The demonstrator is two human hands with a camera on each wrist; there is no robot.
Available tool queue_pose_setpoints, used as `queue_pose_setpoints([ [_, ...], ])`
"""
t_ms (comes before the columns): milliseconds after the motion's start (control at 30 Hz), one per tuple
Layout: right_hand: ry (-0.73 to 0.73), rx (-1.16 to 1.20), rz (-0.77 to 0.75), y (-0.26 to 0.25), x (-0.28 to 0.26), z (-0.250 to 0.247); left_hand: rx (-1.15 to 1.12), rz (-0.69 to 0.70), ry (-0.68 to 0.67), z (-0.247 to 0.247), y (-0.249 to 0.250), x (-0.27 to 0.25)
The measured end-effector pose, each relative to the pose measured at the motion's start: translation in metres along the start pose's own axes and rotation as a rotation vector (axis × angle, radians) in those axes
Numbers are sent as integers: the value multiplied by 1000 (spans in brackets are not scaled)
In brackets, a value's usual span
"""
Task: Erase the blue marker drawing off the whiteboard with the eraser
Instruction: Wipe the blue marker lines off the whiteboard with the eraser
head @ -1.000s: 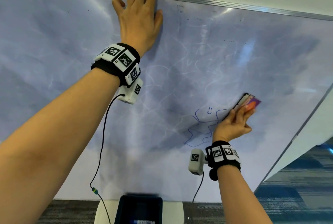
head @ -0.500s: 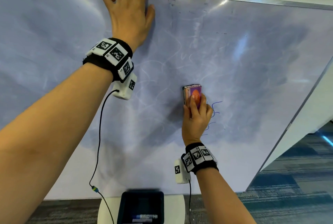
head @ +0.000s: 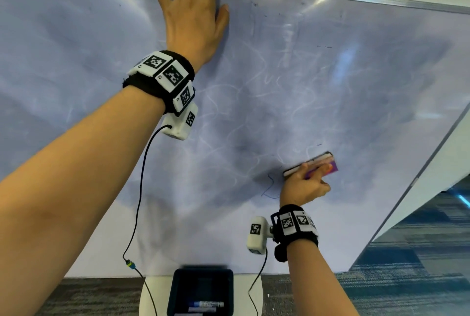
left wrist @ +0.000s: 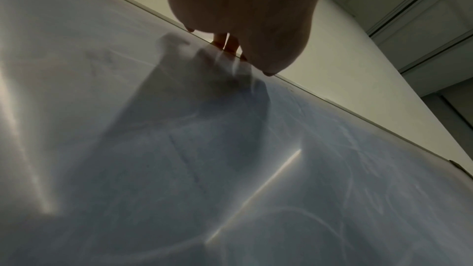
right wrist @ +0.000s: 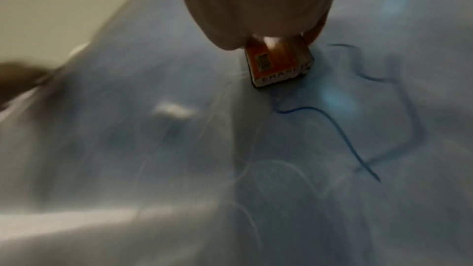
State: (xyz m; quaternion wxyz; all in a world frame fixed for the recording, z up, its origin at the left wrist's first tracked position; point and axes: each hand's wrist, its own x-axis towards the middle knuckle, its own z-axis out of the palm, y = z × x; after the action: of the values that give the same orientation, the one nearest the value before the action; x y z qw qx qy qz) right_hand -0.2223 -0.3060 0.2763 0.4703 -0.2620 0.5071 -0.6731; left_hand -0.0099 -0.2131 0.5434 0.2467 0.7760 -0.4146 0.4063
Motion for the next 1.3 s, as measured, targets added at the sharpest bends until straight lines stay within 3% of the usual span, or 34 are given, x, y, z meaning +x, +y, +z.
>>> queue_pose_setpoints([
  [133,-326,-299,-332,-1,-14,12,-4,3,6,1,0,-1],
  [300,-200,-353,-398,8,0,6,5,30,-1,-3,-5,-2],
  [467,-82,-479,-225,12,5,8,21,36,-24,-5,-4,-3],
  [667,-318,-673,-496,31,-44,3,7,27,-21,-3,-4,-3],
  [733,-287,-714,-407,44,-41,-7,16,32,-21,-4,-4,-3],
  [867,-108,-691,38,54,-22,-28,21,47,-37,-5,-5,-3],
  [933,-69,-679,139,54,-20,-31,16,45,-30,-7,-5,-3],
  [1000,-80,-668,117,51,-30,-25,10,45,-27,-6,-4,-4],
  [1133,-291,-613,-27,52,-78,-1,2,34,-19,-6,-3,-4],
  [1300,-302,-508,66,56,-92,5,18,61,-26,-7,-7,-3],
])
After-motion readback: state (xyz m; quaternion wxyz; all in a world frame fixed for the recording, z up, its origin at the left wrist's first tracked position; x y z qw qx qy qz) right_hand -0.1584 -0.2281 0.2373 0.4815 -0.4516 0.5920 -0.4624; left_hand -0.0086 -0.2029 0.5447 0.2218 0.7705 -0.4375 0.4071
